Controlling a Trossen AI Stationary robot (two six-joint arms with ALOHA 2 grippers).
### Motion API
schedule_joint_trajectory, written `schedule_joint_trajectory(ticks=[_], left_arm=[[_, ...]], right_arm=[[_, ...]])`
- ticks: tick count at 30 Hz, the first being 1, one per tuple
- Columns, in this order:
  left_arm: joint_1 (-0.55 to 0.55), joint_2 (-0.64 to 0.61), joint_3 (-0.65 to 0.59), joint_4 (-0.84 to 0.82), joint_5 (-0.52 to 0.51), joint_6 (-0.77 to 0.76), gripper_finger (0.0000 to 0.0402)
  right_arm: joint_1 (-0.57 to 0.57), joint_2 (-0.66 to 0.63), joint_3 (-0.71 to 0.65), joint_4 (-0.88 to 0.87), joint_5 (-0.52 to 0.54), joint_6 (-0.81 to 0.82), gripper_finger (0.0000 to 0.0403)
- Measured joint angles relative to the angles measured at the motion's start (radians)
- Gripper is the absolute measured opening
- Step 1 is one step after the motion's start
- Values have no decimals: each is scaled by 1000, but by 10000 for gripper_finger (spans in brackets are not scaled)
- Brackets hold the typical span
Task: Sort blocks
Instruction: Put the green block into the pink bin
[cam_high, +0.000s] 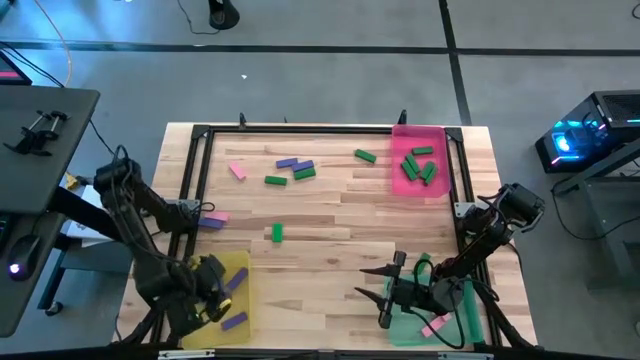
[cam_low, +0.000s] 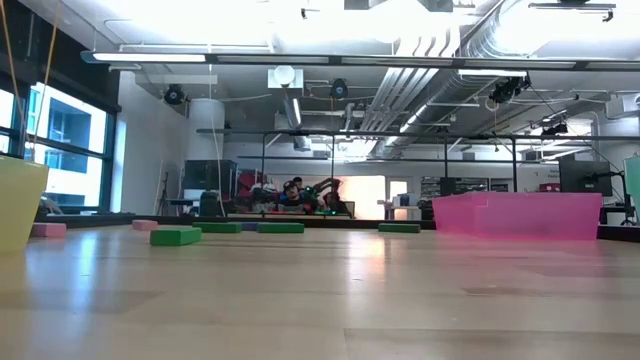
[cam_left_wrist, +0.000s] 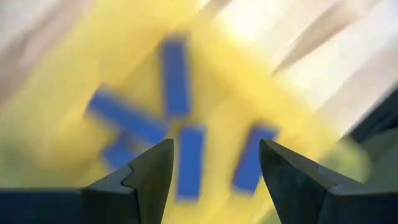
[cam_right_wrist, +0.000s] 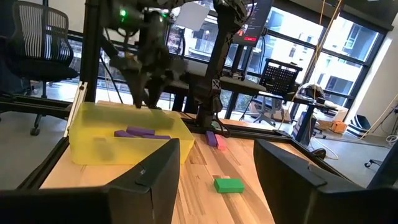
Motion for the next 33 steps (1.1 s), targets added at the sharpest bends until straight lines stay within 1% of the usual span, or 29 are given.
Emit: schedule_joint_trajectory(ticks=[3,5,7,9,11,13,15,19,24,28,30,31,32,33], left_arm=[[6,-7,20,5,-217,137,223],[7,-7,20,9,-390,234,223],[16,3,20,29,-568,322,223],[30,15,20,62,-717,416,223],[51,26,20,113,-835,509,223],[78,41,20,181,-910,609,223],[110,57,20,253,-941,715,223],[186,99,20,412,-935,915,223],[276,163,20,587,-909,1099,223],[341,212,20,701,-852,1179,223],[372,231,20,756,-821,1209,223],[384,241,20,779,-802,1228,223],[396,249,20,799,-783,1247,223],[408,256,20,820,-764,1268,223]], right_arm=[[0,0,0,0,6,-1,190],[3,-1,0,1,32,-21,190],[17,-11,0,-1,91,-43,190],[40,-36,0,-1,166,-64,190],[69,-72,0,-8,235,-94,190],[99,-117,0,-19,297,-112,190],[128,-170,0,-37,363,-108,190],[186,-273,0,-76,476,-132,190],[220,-358,0,-107,485,-183,181],[219,-377,0,-148,482,-141,168],[219,-377,0,-204,432,-55,160],[219,-378,0,-261,366,17,157],[216,-378,0,-330,266,104,155],[205,-378,0,-407,129,198,153]])
